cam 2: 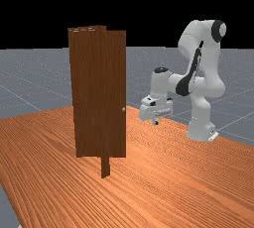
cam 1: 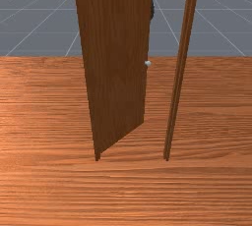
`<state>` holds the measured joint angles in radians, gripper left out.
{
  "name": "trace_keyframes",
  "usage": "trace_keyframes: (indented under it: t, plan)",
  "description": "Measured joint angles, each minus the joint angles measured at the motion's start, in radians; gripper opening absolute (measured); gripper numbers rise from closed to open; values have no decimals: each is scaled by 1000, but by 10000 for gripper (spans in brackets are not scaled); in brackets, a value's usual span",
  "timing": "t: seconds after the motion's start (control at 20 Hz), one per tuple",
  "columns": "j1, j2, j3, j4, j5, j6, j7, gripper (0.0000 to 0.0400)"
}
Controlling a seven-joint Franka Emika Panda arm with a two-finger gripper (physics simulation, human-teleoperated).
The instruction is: Open the door
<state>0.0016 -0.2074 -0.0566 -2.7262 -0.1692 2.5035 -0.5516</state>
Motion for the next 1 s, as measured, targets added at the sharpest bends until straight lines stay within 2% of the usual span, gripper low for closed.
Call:
trace_keyframes:
  t: [0.6,0.75,0.85,1.0]
  plan:
    - [43,-2,55,5,24,-16,91,0]
    - [62,15,120,29,66,-42,335,0]
    - [102,46,187,68,100,-61,543,0]
    - [177,109,263,145,112,-84,698,0]
